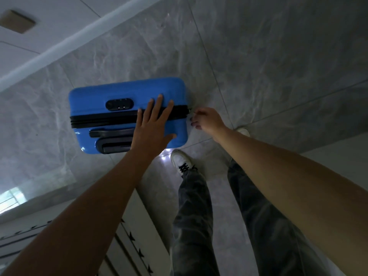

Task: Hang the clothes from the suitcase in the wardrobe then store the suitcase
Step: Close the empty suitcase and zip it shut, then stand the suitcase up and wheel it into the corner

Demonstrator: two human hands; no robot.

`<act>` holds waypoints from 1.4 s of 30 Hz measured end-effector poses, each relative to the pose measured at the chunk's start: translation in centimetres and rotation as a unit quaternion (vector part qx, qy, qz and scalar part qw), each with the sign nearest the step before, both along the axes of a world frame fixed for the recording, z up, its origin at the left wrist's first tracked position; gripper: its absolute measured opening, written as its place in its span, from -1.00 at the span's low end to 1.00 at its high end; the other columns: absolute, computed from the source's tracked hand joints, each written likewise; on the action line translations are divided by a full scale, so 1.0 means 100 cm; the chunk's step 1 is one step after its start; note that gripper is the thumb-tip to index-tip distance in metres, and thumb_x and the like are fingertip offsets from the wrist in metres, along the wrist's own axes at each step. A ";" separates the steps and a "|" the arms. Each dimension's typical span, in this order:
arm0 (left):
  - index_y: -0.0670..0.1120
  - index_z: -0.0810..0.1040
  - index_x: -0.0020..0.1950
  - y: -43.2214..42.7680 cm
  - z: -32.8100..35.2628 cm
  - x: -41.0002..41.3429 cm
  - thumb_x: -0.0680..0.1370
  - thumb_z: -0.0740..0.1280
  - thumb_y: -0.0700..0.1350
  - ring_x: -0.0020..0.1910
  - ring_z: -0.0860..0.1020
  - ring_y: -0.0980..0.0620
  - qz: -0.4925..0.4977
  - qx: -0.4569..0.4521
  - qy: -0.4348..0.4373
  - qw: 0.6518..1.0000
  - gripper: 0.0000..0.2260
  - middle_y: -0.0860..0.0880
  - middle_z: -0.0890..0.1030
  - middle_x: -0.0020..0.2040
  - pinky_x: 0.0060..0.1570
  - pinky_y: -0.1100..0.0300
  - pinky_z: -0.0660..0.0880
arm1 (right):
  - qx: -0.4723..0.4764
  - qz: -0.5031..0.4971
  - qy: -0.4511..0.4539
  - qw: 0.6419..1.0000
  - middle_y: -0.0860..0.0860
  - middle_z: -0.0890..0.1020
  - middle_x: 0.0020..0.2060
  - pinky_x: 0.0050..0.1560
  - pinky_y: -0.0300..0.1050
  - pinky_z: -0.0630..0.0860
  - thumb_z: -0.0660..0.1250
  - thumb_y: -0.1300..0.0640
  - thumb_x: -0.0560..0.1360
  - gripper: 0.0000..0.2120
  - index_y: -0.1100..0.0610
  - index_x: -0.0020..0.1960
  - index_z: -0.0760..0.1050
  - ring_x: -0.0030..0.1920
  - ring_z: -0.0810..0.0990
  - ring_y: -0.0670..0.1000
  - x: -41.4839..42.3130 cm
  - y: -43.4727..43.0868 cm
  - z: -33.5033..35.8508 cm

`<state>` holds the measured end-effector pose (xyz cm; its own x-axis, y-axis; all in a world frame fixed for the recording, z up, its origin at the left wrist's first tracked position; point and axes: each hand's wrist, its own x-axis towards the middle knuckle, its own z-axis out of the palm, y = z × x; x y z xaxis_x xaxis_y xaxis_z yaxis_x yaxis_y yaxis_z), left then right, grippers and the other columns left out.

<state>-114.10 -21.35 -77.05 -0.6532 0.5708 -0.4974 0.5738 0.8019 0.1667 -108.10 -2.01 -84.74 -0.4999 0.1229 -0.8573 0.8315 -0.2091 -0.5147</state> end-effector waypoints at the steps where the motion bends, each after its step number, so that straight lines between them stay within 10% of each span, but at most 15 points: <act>1: 0.07 -0.06 0.68 0.000 0.000 -0.001 0.52 0.41 0.21 0.66 -0.07 -0.17 0.001 -0.001 -0.004 1.000 -0.11 -0.07 -0.09 0.69 0.58 -0.27 0.00 | -0.004 0.000 -0.007 1.000 0.37 0.65 -0.07 -0.05 0.07 0.52 0.22 0.37 0.57 -0.82 0.14 -0.09 0.50 -0.11 0.63 0.19 -0.002 0.001 -0.002; 8: 0.10 -0.04 0.68 0.006 0.000 -0.001 0.50 0.45 0.17 0.66 -0.08 -0.13 0.019 0.001 0.002 1.000 -0.09 -0.03 -0.08 0.69 0.59 -0.24 -0.02 | -0.004 0.066 -0.031 0.997 0.35 0.68 -0.08 -0.33 -0.22 0.57 0.26 0.35 0.57 -0.86 0.29 0.08 0.57 -0.20 0.69 0.21 -0.010 0.015 -0.026; 16: 0.14 0.06 0.66 0.011 0.009 0.007 0.49 0.47 0.16 0.65 0.02 -0.05 0.082 -0.016 0.014 0.996 -0.14 0.03 0.03 0.68 0.59 -0.16 0.08 | -0.006 0.034 -0.075 0.997 0.24 0.70 0.03 0.05 0.05 0.63 0.29 0.15 0.60 -0.84 0.16 0.10 0.60 -0.04 0.69 0.18 0.010 0.026 -0.016; 23: 0.03 0.56 0.24 0.001 0.051 0.019 0.53 0.40 -0.05 0.15 0.54 0.03 0.344 0.133 0.052 0.928 -0.73 0.06 0.55 0.18 0.01 0.02 0.55 | -0.047 -0.073 -0.109 0.990 0.24 0.70 0.08 0.00 -0.05 0.64 0.32 0.13 0.61 -0.70 0.24 0.28 0.54 -0.01 0.69 0.14 0.002 0.040 0.049; 27: 0.01 0.58 0.11 -0.031 0.072 0.019 0.56 0.38 -0.09 -0.13 0.62 0.10 0.546 0.153 -0.042 0.823 -0.87 0.14 0.63 -0.13 -0.20 0.20 0.50 | -0.046 -0.050 -0.080 0.994 0.21 0.69 0.05 -0.12 -0.10 0.61 0.34 0.14 0.61 -0.81 0.20 0.17 0.58 -0.09 0.66 0.09 -0.015 0.013 0.092; 33: -0.18 0.55 0.06 -0.080 0.064 0.036 0.62 0.30 -0.18 -0.17 0.64 -0.05 0.794 0.244 -0.174 0.529 -0.91 -0.16 0.68 -0.08 -0.18 0.11 0.58 | 0.072 0.091 0.018 0.993 0.12 0.67 0.04 0.13 0.11 0.58 0.32 0.14 0.58 -0.83 0.11 0.11 0.64 0.02 0.62 0.07 -0.030 -0.035 0.125; 36: -0.17 0.51 0.10 -0.098 0.044 0.046 0.65 0.31 -0.13 -0.10 0.62 -0.08 0.822 0.251 -0.221 0.461 -0.89 -0.16 0.63 -0.02 -0.10 0.04 0.61 | 0.147 0.242 0.099 0.954 -0.04 0.62 0.10 -0.01 -0.17 0.47 0.30 0.15 0.58 -0.78 0.02 0.19 0.61 0.11 0.57 -0.04 -0.030 -0.055 0.136; 42: -0.16 0.53 0.29 -0.105 0.006 0.047 0.65 0.35 -0.09 0.12 0.63 -0.06 0.813 0.353 -0.274 0.373 -0.75 -0.13 0.64 0.16 0.00 0.07 0.60 | 0.223 0.443 0.181 0.850 0.05 0.27 0.54 0.43 -0.17 0.21 0.30 0.16 0.61 -0.51 0.05 0.52 0.37 0.51 0.26 0.05 -0.012 -0.084 0.118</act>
